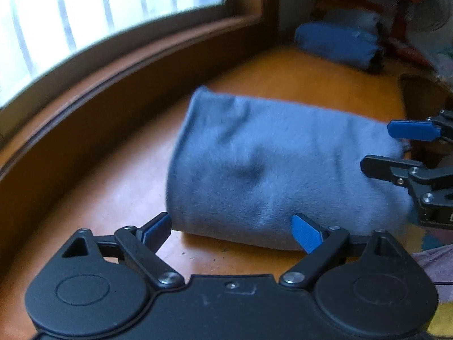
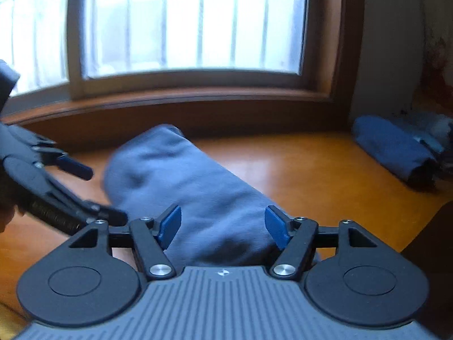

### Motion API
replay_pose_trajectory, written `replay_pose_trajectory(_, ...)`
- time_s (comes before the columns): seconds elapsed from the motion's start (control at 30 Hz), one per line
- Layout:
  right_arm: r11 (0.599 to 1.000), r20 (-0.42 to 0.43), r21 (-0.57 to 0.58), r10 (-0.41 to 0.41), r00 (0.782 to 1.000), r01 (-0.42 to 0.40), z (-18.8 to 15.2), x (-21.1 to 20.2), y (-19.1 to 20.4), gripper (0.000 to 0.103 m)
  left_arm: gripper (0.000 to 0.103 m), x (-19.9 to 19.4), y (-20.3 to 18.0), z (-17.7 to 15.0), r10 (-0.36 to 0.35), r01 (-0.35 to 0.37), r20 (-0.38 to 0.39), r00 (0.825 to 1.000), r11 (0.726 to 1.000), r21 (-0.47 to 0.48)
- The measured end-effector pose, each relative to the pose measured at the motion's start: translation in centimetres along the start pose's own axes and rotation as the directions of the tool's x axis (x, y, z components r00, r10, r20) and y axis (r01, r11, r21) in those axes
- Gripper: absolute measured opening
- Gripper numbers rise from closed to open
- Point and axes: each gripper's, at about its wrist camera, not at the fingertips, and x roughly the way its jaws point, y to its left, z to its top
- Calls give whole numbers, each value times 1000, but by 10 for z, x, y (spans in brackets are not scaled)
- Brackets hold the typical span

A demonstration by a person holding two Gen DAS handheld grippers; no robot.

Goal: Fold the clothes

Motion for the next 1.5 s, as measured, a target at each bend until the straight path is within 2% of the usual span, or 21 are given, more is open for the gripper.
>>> replay_pose_trajectory(0.27,999,-53,-35,-9,999,7,2,33,-37,69,99,33,-36,38,100,-100,-21,995,995,26)
replay_pose_trajectory(0.4,1000,-48,-16,7,999,-8,1,33,-78,69,99,55,-65,66,130,-128,-36,991,991,38)
replay_pose_trajectory(0.57,994,-66,68,86,994,-82,4,44,-134,69,101,79,-96,94,171,-169,-57,984,985,34)
replay_pose_trajectory(0.7,993,-60,28,120,991,-119,4,46,-155,70,102,98,-114,113,213,-213,-87,973,977,13)
replay_pose_trajectory(0.8,987,-43,41,160,986,-158,7,43,-171,70,102,99,-118,121,222,-226,-102,970,974,-27)
replay_pose_trajectory(0.83,983,-34,51,176,984,-174,9,40,-177,70,102,97,-118,122,214,-220,-106,971,974,-48)
replay_pose_trajectory(0.9,977,-18,70,201,979,-199,13,36,-186,74,102,90,-111,122,130,-144,-114,985,982,-124)
replay_pose_trajectory(0.93,975,-12,79,208,978,-207,15,34,-189,82,102,92,-108,123,104,-120,-111,988,982,-145)
replay_pose_trajectory(0.97,974,-10,82,215,977,-214,15,33,-191,84,102,93,-106,123,78,-95,-108,991,982,-165)
replay_pose_trajectory(1.03,970,-6,85,228,974,-227,15,34,-195,86,102,96,-101,125,26,-46,-99,995,978,-205)
replay_pose_trajectory(1.2,982,-91,84,175,980,-168,14,55,-192,89,103,104,-88,129,-103,77,-70,992,950,-302)
replay_pose_trajectory(1.3,987,-91,72,151,984,-145,13,57,-185,92,103,108,-81,132,-175,147,-47,984,923,-355)
replay_pose_trajectory(1.37,987,-98,84,148,984,-140,13,59,-183,96,103,110,-80,132,-188,162,-37,982,916,-366)
replay_pose_trajectory(1.5,971,-151,155,206,967,-183,14,68,-189,103,103,112,-76,128,-203,183,-12,979,906,-380)
